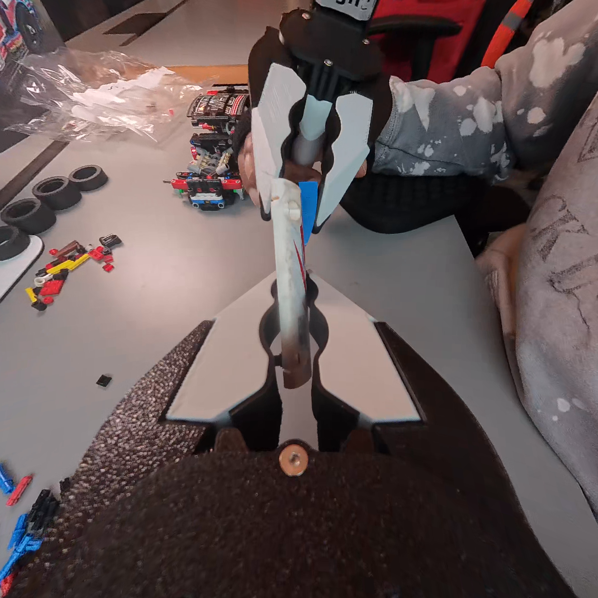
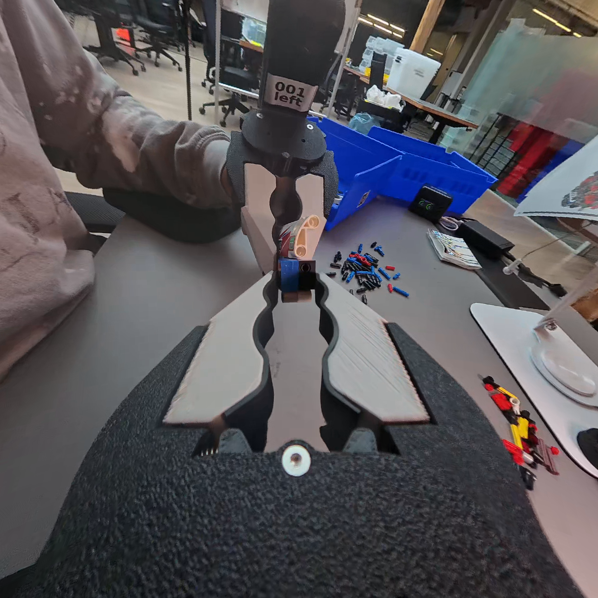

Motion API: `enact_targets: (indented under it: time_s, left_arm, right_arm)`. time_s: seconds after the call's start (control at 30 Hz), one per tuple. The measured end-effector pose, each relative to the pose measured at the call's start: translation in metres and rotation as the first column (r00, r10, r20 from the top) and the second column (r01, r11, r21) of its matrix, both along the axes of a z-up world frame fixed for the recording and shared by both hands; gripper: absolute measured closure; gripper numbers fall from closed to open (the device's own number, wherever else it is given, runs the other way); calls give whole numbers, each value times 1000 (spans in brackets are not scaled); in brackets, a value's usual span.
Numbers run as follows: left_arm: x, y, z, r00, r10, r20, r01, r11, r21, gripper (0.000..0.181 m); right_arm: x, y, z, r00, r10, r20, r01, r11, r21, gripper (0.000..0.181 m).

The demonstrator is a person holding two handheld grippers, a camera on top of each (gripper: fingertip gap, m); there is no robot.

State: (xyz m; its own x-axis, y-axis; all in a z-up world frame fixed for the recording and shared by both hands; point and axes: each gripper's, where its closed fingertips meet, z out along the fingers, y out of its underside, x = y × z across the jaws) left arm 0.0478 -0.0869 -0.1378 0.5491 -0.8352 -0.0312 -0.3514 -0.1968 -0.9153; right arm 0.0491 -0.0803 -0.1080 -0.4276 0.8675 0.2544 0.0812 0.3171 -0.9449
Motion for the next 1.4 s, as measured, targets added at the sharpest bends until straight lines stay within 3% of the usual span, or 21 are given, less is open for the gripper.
enact_targets:
  time_s: [0.3, 0.37, 0.43, 0.5, 1.03, 1.07, 1.13, 1.17, 1.2, 1.3, 1.4]
  left_arm:
    - [3, -15, -11, 994, -103, -24, 103, 995, -13, 172]
    - [4, -16, -10, 993, -114, -4, 114, 993, -15, 173]
    - [3, -15, -11, 993, -113, -13, 113, 993, -15, 172]
    - [5, -16, -11, 993, -121, 0, 121, 993, -19, 172]
    - [6, -14, 1, 993, -114, 40, 115, 993, -10, 173]
    - [4, -14, -2, 994, -109, 26, 110, 994, -12, 173]
    - [-33, -4, -19, 999, 8, -37, -9, 999, -40, 173]
    - [-44, -2, -11, 997, 52, 50, -48, 996, -79, 174]
    - [-42, -1, -2, 994, 53, 93, -45, 995, -90, 174]
    - [-14, 6, 0, 999, -9, 44, 11, 999, -51, 172]
    - [-13, 10, -13, 998, 22, 50, -15, 990, -141, 172]
  right_arm:
    - [9, -17, 1, 993, 109, 48, -104, 991, -84, 161]
    - [9, -18, 0, 992, 109, 56, -105, 991, -80, 152]
    - [9, -20, -4, 990, 119, 73, -113, 990, -85, 150]
    - [7, -21, -7, 990, 115, 76, -109, 991, -72, 160]
    - [10, -16, 5, 986, 149, 77, -137, 979, -148, 162]
    - [14, -14, 11, 986, 158, 56, -147, 975, -166, 161]
    - [41, 17, 72, 981, 102, -163, -150, 936, -319, 163]
    - [43, 31, 76, 984, 1, -177, -40, 975, -217, 162]
    - [37, 26, 69, 987, -17, -159, -8, 988, -156, 162]
    - [20, 4, 46, 994, 45, -101, -64, 979, -195, 161]
    - [25, 11, 53, 988, 72, -140, -111, 949, -296, 161]
